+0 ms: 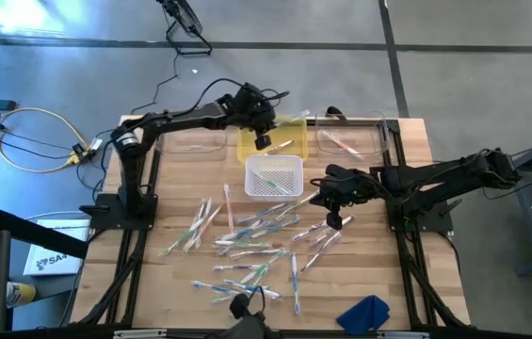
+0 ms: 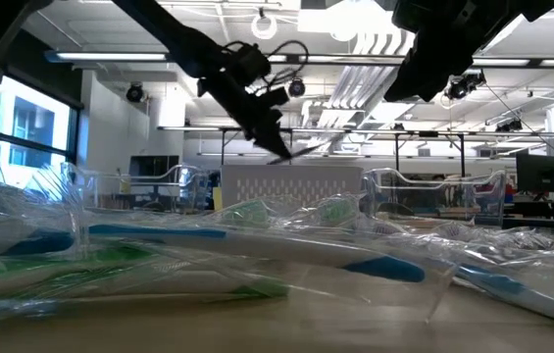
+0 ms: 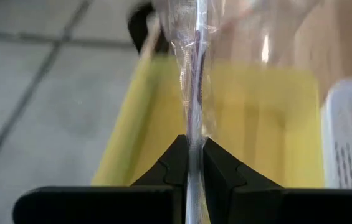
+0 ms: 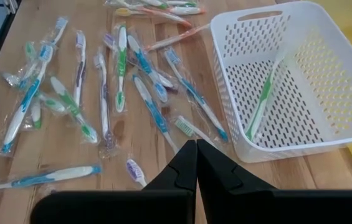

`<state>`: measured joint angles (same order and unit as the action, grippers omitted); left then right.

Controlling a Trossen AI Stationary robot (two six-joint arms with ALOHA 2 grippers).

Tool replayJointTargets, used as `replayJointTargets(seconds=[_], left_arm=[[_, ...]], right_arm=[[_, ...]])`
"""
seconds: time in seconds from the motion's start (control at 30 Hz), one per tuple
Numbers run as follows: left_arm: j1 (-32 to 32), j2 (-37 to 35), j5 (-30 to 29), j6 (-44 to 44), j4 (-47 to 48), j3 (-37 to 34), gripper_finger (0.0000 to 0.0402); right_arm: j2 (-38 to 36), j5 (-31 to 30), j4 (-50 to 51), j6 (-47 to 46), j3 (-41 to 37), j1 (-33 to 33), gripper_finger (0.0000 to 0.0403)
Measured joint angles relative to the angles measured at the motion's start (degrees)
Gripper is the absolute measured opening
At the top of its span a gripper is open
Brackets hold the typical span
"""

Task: Pick & Place Toothbrushes
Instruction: Put the purple toothbrush into the yellow bin

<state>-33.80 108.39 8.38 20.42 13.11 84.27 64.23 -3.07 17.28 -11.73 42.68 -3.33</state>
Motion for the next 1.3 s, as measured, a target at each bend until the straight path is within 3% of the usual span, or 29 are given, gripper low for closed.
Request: replayJointTargets(seconds=[0.33,0.93,1.3], left_arm=[[-0.1,0.6,-6.3,-8.1,6.2,0.5,0.0022],[0.5,0.6,-6.6,-10.4,7.1,0.5,0.0022],[0.4,6.6,-4.7,-10.4,6.7,0.4,0.0022]], right_arm=[[0.0,-0.2,0.1,0.5,0.0,0.0,0.0002],[0.0,-0.2,0.1,2.6,0.0,0.0,0.0002],[0.0,0.0,0.1,1.5,0.0,0.0,0.0002]])
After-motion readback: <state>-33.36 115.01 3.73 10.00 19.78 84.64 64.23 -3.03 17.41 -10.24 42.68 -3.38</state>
